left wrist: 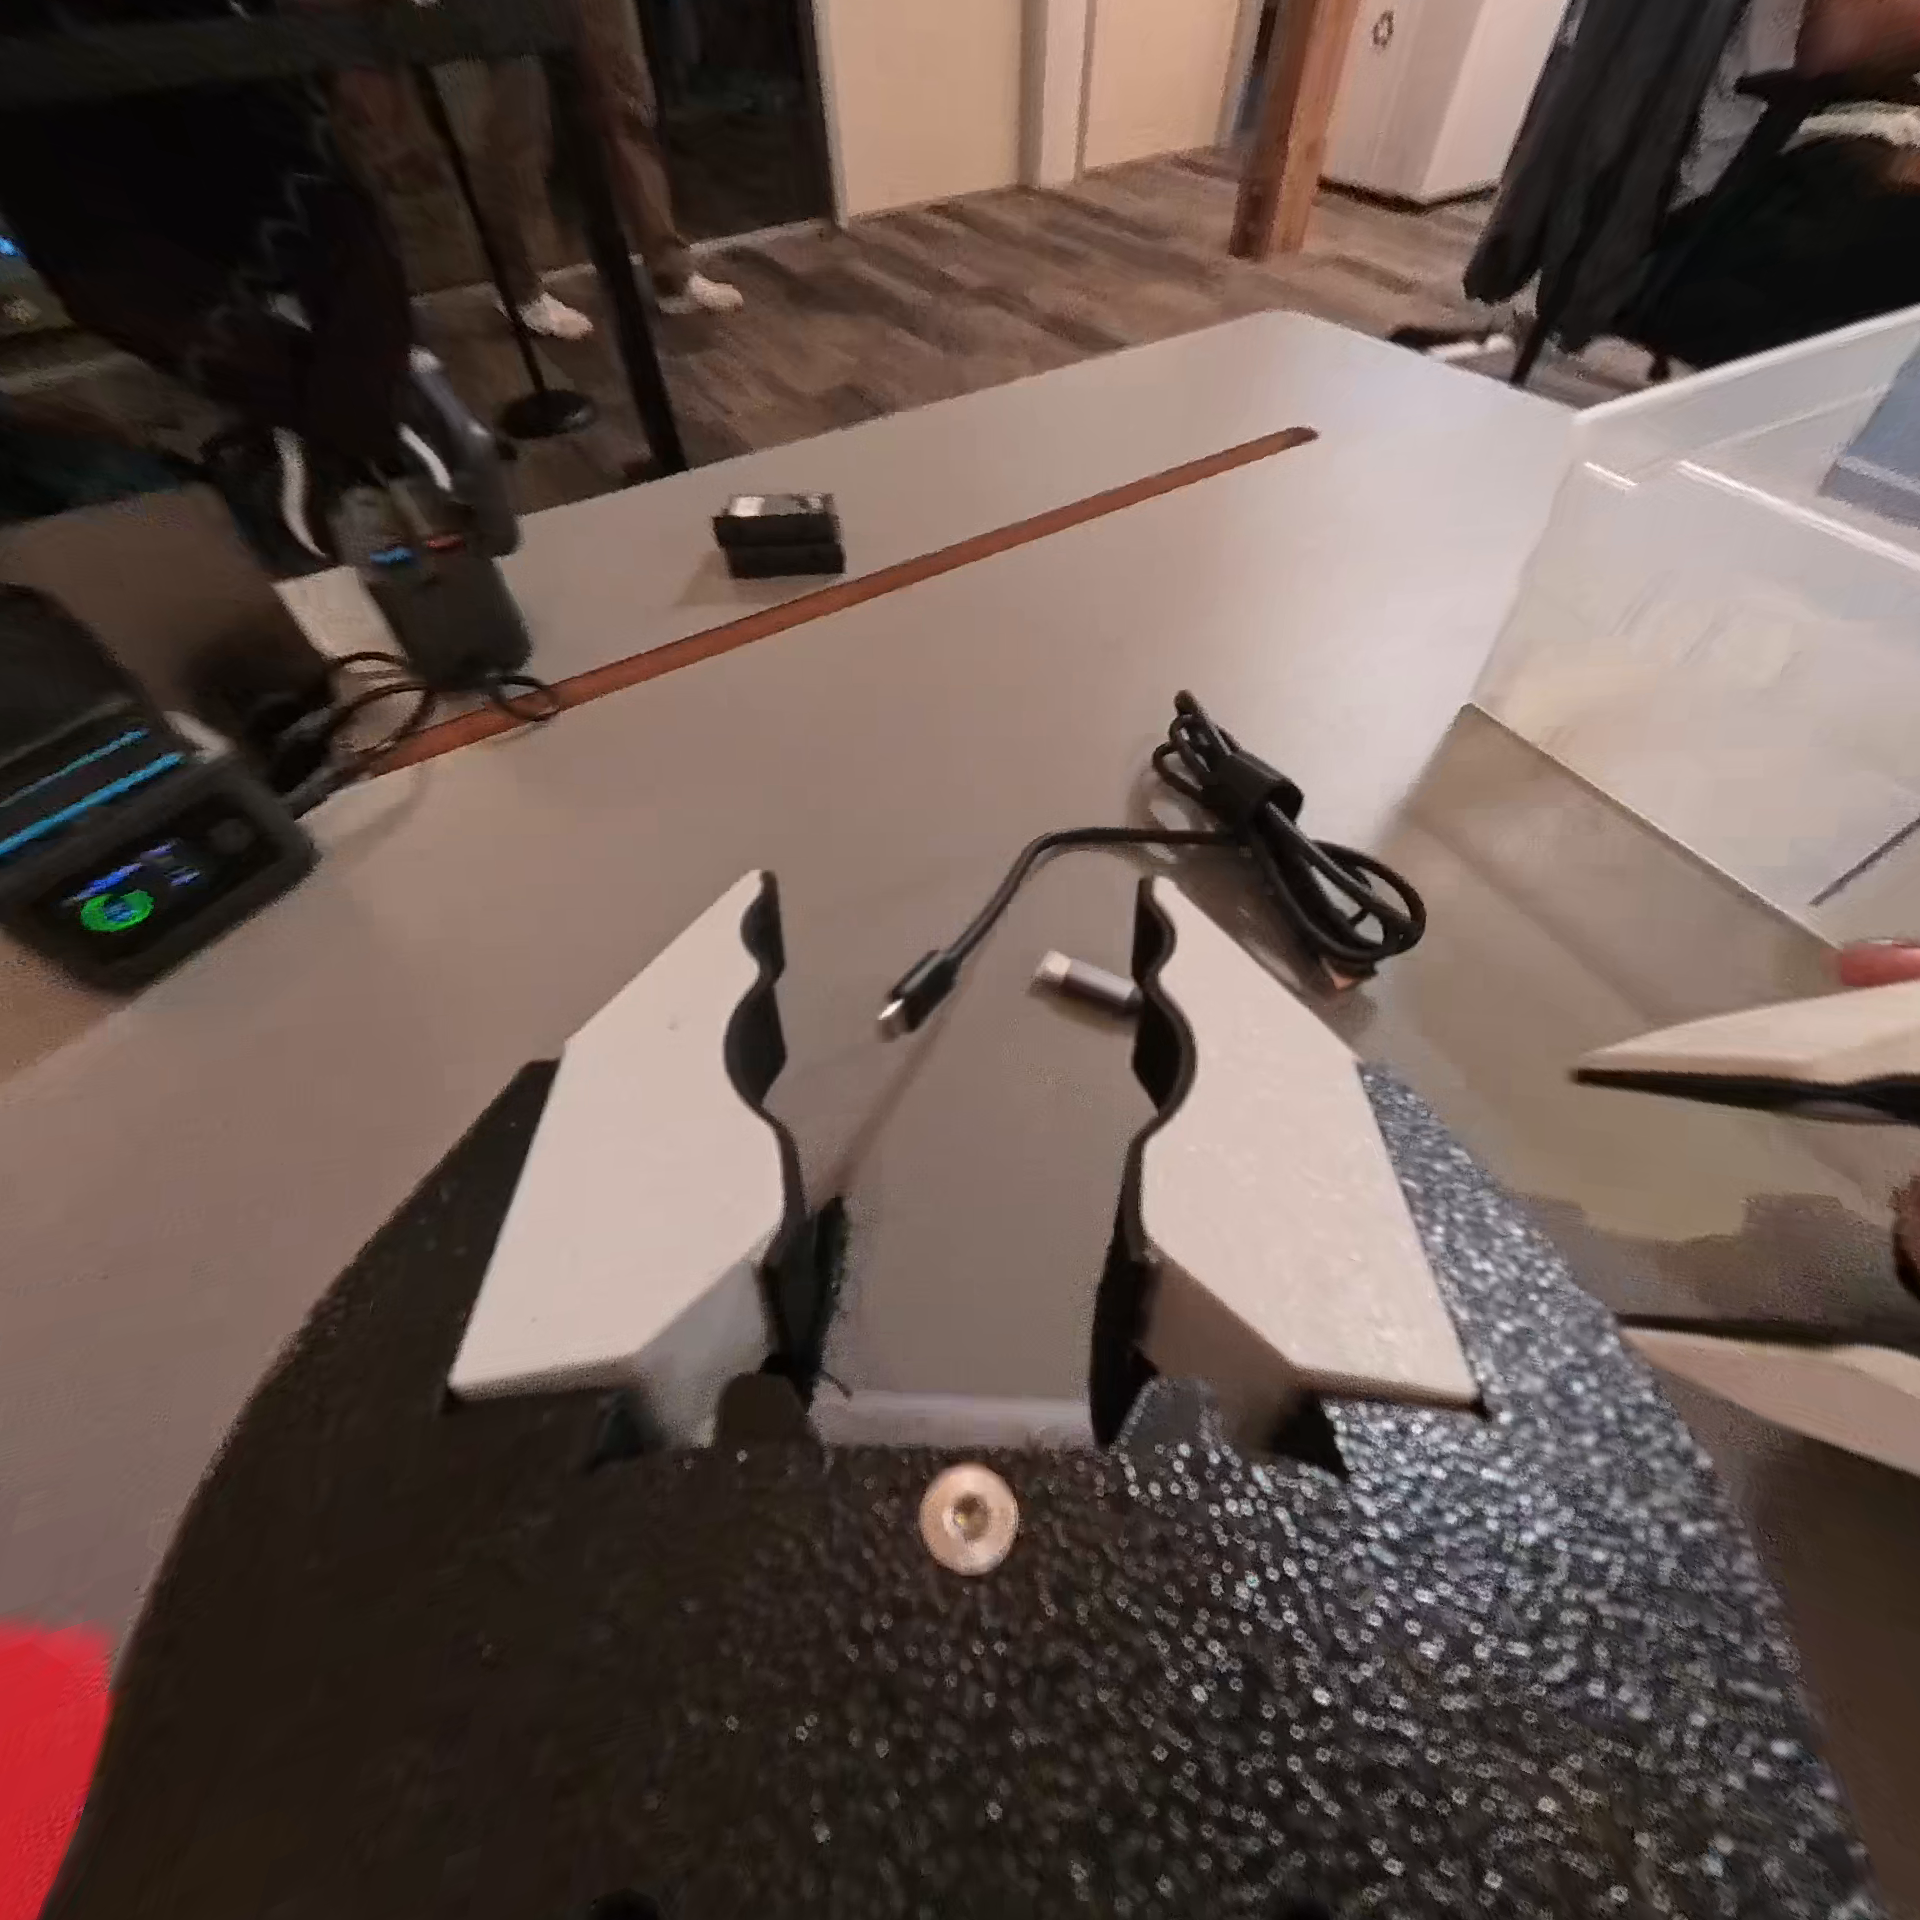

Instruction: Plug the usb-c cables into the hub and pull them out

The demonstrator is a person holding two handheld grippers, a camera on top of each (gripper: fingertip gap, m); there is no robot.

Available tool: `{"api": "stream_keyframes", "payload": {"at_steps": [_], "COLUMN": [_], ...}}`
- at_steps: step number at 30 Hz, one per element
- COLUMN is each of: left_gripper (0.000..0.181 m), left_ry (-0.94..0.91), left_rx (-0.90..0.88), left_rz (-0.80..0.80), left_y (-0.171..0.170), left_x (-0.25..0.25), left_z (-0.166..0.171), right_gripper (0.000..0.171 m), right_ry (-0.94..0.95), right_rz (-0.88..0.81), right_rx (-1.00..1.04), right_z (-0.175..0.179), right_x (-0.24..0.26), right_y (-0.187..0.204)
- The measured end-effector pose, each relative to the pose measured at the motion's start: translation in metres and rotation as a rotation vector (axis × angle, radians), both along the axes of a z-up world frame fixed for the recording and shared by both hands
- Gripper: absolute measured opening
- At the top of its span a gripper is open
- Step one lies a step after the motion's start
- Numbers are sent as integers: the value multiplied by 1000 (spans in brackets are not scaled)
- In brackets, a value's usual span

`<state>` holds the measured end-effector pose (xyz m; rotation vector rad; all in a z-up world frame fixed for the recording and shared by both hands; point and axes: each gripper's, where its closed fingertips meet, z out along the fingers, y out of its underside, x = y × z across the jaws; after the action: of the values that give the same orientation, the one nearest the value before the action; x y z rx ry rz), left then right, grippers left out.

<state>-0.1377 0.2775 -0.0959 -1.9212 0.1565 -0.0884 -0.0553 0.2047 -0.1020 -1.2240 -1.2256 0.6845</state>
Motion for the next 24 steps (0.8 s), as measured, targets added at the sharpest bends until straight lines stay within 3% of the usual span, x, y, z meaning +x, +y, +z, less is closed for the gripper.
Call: {"api": "stream_keyframes", "payload": {"at_steps": [4,8,11,17,19,24], "left_gripper": [54,48,43,37,48,73], "left_ry": [19,104,157,67,97,616], "left_rx": [112,137,153,122,118,0], "left_rz": [58,33,30,-2,-105,-364], "left_y": [-41,-58,-63,-74,-79,-98], "left_x": [-19,-18,-20,-28,-18,3], "left_z": [4,-3,-2,-7,-5,-40], "right_gripper": [50,51,47,23,19,19], "right_ry": [-207,-406,-531,-544,-545,-521], "right_rz": [139,132,88,109,130,230], "right_rx": [-287,-388,-405,-480,-519,-670], "right_z": [-35,-68,-85,-86,-85,-79], "right_x": [-32,-47,-47,-42,-39,-28], "right_y": [-23,-28,-24,-19,-19,-21]}}
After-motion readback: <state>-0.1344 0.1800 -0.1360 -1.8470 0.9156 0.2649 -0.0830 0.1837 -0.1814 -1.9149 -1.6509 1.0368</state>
